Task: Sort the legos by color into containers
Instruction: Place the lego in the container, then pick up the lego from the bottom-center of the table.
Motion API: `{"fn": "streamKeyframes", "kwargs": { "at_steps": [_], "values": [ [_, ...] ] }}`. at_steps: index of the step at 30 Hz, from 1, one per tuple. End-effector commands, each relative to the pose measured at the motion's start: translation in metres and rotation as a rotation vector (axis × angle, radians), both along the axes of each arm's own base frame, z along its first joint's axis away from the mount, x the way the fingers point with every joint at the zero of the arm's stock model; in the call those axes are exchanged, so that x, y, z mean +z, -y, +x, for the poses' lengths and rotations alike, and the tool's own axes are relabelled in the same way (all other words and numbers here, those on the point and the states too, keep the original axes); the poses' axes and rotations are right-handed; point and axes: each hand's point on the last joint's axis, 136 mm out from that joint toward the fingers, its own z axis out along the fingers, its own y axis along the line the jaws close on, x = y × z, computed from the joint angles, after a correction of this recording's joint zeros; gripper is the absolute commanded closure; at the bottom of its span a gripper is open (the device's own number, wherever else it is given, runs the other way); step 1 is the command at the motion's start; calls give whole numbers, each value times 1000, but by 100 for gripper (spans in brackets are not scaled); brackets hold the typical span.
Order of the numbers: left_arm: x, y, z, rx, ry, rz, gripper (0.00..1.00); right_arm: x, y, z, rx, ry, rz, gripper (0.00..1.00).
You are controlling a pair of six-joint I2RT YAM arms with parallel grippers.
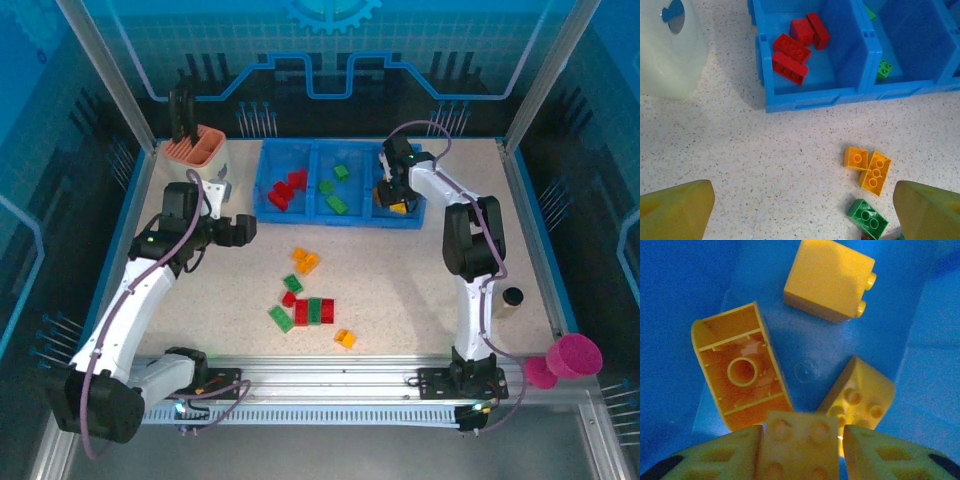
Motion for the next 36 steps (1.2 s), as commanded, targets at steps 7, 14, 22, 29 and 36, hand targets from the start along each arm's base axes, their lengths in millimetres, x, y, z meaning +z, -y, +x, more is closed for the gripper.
{"fn": "streamKeyframes", "kwargs": {
  "at_steps": [7,14,22,29,36],
  "values": [
    [-1,-6,-2,11,0,12,6,60,-6,-9,23,80,31,49],
    [5,-6,-4,9,17,8,6,118,-32,-69,90,154,104,42],
    [9,-4,-6,0,28,-17,5,96,-98,-203,439,93,229,28],
    [9,-2,-6,-8,26,-25,5,51,-131,-311,567,-66,306,24],
    [12,0,-8,-18,32,-37,4,25,-136,-365,658,-118,307,18]
  ]
}}
